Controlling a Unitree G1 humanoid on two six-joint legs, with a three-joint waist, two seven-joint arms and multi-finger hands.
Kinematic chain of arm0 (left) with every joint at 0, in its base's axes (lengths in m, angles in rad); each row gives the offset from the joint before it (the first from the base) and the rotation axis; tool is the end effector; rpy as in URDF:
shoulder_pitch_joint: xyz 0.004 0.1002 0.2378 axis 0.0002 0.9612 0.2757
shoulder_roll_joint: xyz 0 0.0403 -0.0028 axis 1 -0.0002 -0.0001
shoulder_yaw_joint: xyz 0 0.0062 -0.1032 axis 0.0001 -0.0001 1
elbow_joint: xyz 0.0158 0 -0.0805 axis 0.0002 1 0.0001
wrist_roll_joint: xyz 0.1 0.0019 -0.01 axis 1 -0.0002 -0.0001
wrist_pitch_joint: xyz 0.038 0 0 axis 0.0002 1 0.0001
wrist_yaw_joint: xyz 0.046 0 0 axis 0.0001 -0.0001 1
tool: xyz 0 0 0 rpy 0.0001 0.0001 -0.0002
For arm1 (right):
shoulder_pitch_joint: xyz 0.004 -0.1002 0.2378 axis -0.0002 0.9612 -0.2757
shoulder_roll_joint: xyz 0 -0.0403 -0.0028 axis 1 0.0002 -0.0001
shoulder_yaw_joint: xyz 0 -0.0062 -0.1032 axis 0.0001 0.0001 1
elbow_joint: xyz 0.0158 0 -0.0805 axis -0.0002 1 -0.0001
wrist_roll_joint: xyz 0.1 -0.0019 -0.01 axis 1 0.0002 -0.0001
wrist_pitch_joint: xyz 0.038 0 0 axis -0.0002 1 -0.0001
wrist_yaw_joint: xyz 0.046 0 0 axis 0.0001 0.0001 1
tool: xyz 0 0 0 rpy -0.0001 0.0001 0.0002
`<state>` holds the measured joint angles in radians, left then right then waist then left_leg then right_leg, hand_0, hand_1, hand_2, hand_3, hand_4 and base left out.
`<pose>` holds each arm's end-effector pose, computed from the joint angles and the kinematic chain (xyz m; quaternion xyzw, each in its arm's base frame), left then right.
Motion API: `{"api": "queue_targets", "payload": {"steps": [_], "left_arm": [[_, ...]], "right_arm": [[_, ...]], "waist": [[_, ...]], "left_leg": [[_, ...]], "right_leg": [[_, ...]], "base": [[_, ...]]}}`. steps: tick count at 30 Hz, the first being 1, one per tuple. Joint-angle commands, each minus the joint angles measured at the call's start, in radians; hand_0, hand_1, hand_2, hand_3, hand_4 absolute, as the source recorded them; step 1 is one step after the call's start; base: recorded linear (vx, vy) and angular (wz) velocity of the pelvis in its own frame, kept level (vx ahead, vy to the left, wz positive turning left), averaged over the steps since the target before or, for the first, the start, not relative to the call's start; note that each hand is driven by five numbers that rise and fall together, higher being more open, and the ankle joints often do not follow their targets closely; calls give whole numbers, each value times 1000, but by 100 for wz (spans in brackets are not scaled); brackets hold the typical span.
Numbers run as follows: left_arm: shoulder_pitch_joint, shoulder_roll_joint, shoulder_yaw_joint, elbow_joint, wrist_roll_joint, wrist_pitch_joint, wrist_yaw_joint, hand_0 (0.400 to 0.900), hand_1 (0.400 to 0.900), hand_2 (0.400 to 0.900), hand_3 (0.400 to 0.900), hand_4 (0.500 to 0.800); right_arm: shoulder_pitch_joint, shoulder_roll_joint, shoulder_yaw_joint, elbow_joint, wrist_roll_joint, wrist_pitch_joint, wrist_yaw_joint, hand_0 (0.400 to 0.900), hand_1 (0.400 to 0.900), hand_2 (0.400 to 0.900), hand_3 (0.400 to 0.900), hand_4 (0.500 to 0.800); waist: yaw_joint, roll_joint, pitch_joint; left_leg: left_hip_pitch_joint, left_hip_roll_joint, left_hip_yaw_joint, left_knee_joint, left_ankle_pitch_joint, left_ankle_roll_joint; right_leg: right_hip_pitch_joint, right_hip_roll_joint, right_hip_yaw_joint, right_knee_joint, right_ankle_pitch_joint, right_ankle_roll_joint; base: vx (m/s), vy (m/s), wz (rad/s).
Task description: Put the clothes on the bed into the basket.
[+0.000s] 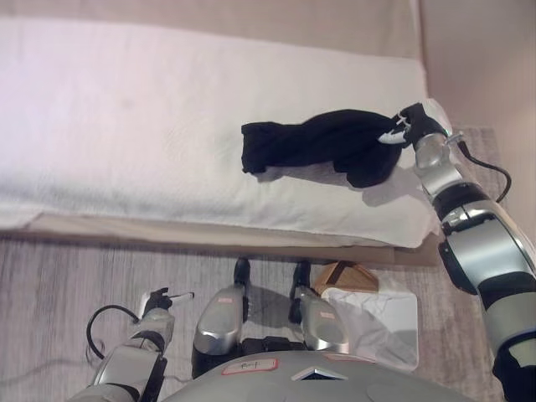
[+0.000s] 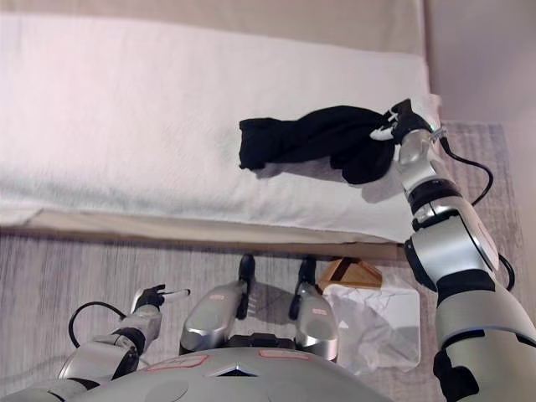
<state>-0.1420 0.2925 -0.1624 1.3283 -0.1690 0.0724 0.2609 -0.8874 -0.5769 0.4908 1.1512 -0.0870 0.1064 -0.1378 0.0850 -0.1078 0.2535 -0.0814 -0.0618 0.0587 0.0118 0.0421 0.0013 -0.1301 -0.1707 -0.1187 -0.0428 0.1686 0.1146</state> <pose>0.1039 0.2429 -0.1049 0.1775 0.5671 0.1768 0.7846 0.3298 -0.2602 0.1004 -0.4597 0.1768 -0.0957 0.8650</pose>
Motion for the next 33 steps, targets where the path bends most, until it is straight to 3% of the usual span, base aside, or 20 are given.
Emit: {"api": "queue_targets", "payload": {"steps": [1, 7, 12, 18, 27, 33], "left_arm": [[59, 14, 17, 94, 54, 20, -2, 900, 900, 900, 900, 800], [73, 3, 26, 94, 91, 29, -18, 900, 900, 900, 900, 800], [70, 0, 26, 88, 112, 31, -31, 900, 900, 900, 900, 800], [57, -2, 22, 78, 130, 38, -41, 900, 900, 900, 900, 800], [45, -6, 4, 67, 153, 42, -49, 900, 900, 900, 900, 800], [31, 1, -13, 55, 153, 39, -50, 900, 900, 900, 900, 800]], "right_arm": [[-49, -171, -2, -82, -20, -30, -29, 400, 400, 400, 400, 500], [110, -255, -108, -190, -15, -25, -24, 400, 400, 400, 400, 500], [233, -316, -201, -220, -8, -25, -26, 400, 400, 400, 400, 500], [370, -398, -334, -219, 16, -23, -35, 400, 400, 400, 400, 500], [527, -448, -483, -233, 33, -22, -45, 400, 400, 400, 400, 500], [535, -452, -496, -201, 40, -18, -47, 400, 400, 400, 400, 500]], "waist": [[-25, 32, -58], [-85, 34, -101], [-125, 39, -130], [-167, 46, -150], [-206, 56, -161], [-224, 71, -146]], "left_leg": [[2, 56, -18, -65, 15, -33], [80, 68, 72, -88, -10, -26], [116, 72, 115, -92, -29, -23], [149, 73, 146, -92, -45, -20], [173, 75, 168, -91, -56, -19], [177, 75, 189, -88, -59, -21]], "right_leg": [[-1, -13, 19, 54, -48, 49], [13, -1, 104, 43, -35, 61], [20, 8, 147, 40, -33, 72], [31, 17, 181, 44, -36, 76], [43, 21, 198, 51, -44, 78], [32, 23, 215, 49, -38, 81]], "base": [[68, 36, -64], [52, 29, -58], [35, 19, -37], [19, 6, -19], [8, 5, -8], [-14, 10, -13]]}}
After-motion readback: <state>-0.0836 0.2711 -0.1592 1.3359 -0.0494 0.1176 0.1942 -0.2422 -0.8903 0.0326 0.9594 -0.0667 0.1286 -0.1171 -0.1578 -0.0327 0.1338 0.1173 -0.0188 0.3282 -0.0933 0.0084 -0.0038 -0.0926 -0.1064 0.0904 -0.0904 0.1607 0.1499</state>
